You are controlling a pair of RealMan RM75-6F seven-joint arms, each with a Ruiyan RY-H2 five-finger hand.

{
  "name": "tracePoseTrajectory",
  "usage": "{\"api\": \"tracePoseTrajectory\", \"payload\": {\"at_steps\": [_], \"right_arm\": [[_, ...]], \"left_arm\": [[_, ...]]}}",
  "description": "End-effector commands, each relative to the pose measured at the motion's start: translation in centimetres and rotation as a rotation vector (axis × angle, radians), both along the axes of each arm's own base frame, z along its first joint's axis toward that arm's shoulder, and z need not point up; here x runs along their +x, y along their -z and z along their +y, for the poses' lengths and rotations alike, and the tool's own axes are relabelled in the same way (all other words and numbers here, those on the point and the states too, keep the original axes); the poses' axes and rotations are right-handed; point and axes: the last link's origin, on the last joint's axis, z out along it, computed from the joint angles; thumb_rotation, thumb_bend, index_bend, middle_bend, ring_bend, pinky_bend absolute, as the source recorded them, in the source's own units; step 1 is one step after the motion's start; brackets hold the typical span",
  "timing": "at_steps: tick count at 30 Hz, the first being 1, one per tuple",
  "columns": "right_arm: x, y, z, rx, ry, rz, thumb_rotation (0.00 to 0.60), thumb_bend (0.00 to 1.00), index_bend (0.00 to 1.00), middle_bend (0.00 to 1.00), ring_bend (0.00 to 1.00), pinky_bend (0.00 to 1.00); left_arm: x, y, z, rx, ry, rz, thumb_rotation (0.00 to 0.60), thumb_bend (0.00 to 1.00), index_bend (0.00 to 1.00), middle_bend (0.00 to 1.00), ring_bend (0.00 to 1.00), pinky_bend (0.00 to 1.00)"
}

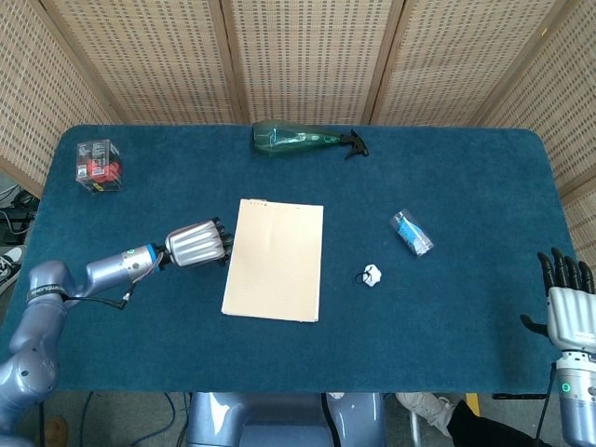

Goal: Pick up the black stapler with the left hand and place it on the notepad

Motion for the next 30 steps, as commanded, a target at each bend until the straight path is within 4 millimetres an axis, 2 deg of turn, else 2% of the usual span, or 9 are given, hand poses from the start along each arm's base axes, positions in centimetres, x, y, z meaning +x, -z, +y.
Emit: {"api": "tracePoseTrajectory", "payload": {"at_steps": [1,7,13,16,18,20,22,23,30], "right_arm": [[-0.2,-0.3,-0.2,-0.006,0.005,-0.010,0.600,0.00,0.00,0.00,0.00,0.00],[-0.6,-0.8,-0.4,-0.015,0.017,-0.032,0.600,0.00,0.00,0.00,0.00,0.00],[-0.9,-1.1,-0.3,-0.017,0.021,-0.045,0.600,0.00,0.00,0.00,0.00,0.00],[-1.0,-1.2,-0.3,-0.017,0.023,-0.049,0.600,0.00,0.00,0.00,0.00,0.00],[-1.1,-1.2,-0.2,-0.017,0.025,-0.050,0.600,0.00,0.00,0.00,0.00,0.00],[-1.2,-1.3,-0.1,-0.018,0.028,-0.049,0.600,0.00,0.00,0.00,0.00,0.00],[-1.3,-1.4,0.0,-0.020,0.031,-0.051,0.600,0.00,0.00,0.00,0.00,0.00],[-1.3,-1.4,0.0,-0.022,0.031,-0.051,0.600,0.00,0.00,0.00,0.00,0.00],[-1.0,-1.4,0.1,-0.024,0.023,-0.047,0.600,0.00,0.00,0.00,0.00,0.00]], "left_arm": [[3.4,0.4,0.5,-0.003,0.117,0.009,0.600,0.46,0.73,0.51,0.59,0.60],[7.1,3.5,0.1,-0.041,0.219,0.076,0.600,0.45,0.73,0.51,0.59,0.60],[7.8,6.8,-1.1,-0.076,0.264,0.166,0.600,0.44,0.73,0.51,0.59,0.60],[7.8,7.9,-1.6,-0.082,0.285,0.198,0.600,0.39,0.71,0.49,0.59,0.56],[7.8,8.4,-1.9,-0.088,0.301,0.214,0.600,0.29,0.64,0.44,0.55,0.50],[7.8,8.8,-2.0,-0.090,0.312,0.230,0.600,0.10,0.37,0.22,0.30,0.30],[7.6,8.9,-2.0,-0.093,0.314,0.243,0.600,0.01,0.10,0.04,0.07,0.09],[7.6,8.8,-2.0,-0.096,0.309,0.240,0.600,0.00,0.02,0.00,0.00,0.02],[7.8,6.9,-2.2,-0.132,0.305,0.164,0.600,0.00,0.00,0.00,0.00,0.00]]}}
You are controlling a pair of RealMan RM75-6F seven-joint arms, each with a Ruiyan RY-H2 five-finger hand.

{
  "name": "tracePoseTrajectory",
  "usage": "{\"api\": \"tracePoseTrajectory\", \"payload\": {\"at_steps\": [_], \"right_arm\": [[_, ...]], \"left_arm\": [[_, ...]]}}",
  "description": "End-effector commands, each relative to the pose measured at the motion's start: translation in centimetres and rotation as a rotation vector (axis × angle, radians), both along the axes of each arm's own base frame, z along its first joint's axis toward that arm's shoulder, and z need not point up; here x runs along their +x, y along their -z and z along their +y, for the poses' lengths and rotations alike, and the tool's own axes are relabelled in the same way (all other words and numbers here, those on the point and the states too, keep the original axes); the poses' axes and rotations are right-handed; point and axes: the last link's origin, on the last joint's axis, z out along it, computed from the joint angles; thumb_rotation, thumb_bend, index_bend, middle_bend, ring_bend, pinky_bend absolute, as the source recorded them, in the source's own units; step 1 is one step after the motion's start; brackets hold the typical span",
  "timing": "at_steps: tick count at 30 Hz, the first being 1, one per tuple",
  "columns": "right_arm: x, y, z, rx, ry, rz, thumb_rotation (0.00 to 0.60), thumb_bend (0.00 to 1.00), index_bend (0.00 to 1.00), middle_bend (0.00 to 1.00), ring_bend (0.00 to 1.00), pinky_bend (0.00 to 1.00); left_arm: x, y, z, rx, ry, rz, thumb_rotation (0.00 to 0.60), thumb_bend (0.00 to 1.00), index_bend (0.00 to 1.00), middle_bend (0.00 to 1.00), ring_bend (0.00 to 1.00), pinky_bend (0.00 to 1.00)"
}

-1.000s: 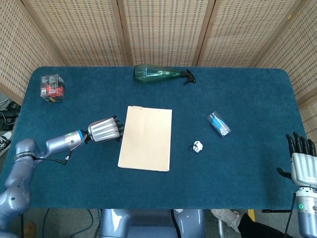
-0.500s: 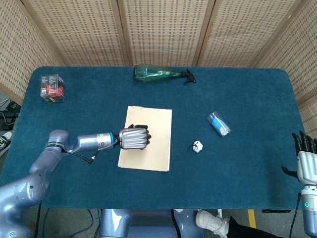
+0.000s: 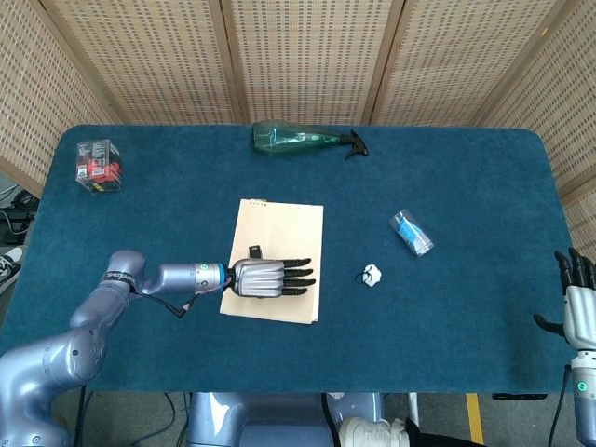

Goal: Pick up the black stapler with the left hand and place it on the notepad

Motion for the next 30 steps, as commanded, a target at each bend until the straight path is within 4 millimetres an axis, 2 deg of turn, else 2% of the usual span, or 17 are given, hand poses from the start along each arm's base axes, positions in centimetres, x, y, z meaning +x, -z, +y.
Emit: {"api": "tracePoseTrajectory", "payload": {"at_steps": [1,7,10,13,15,16,19,24,27,30], "right_arm": [[0.2,0.1,0.1,0.002,-0.009,0.002,0.600,0.00,0.00,0.00,0.00,0.00],[0.8,0.3,0.3,0.010,-0.029,0.004,0.600,0.00,0.00,0.00,0.00,0.00],[1.2,0.4,0.5,0.013,-0.045,0.001,0.600,0.00,0.00,0.00,0.00,0.00],[1.5,0.5,0.7,0.018,-0.058,-0.001,0.600,0.00,0.00,0.00,0.00,0.00],[1.7,0.5,0.8,0.022,-0.063,-0.006,0.600,0.00,0.00,0.00,0.00,0.00],[1.7,0.6,0.9,0.024,-0.065,-0.008,0.600,0.00,0.00,0.00,0.00,0.00],[1.7,0.7,1.0,0.032,-0.067,-0.009,0.600,0.00,0.00,0.00,0.00,0.00],[1.8,0.8,1.0,0.041,-0.072,-0.010,0.600,0.00,0.00,0.00,0.00,0.00],[1.9,0.9,1.1,0.047,-0.082,-0.011,0.600,0.00,0.00,0.00,0.00,0.00],[2.1,0.9,1.1,0.048,-0.091,-0.009,0.600,0.00,0.00,0.00,0.00,0.00]], "left_arm": [[-0.1,-1.7,0.2,-0.004,0.000,-0.033,0.600,0.00,0.00,0.00,0.00,0.00],[-1.0,-7.8,0.4,0.027,-0.003,-0.145,0.588,0.00,0.00,0.00,0.00,0.00],[-2.3,-11.9,0.1,0.075,-0.081,-0.275,0.544,0.00,0.00,0.00,0.00,0.00],[-5.7,-15.6,-1.2,0.199,-0.290,-0.392,0.523,0.00,0.00,0.00,0.00,0.00],[-8.6,-17.3,-3.4,0.281,-0.530,-0.474,0.514,0.00,0.00,0.00,0.00,0.00],[-10.2,-18.1,-5.3,0.317,-0.681,-0.523,0.514,0.00,0.00,0.00,0.00,0.00],[-14.1,-19.3,-9.2,0.388,-1.016,-0.618,0.511,0.00,0.00,0.00,0.00,0.00],[-19.7,-19.6,-14.7,0.457,-1.398,-0.720,0.511,0.00,0.00,0.00,0.00,0.00],[-21.8,-19.8,-17.5,0.470,-1.510,-0.811,0.508,0.00,0.00,0.00,0.00,0.00],[-22.7,-20.1,-19.5,0.506,-1.530,-0.877,0.515,0.00,0.00,0.00,0.00,0.00]]}}
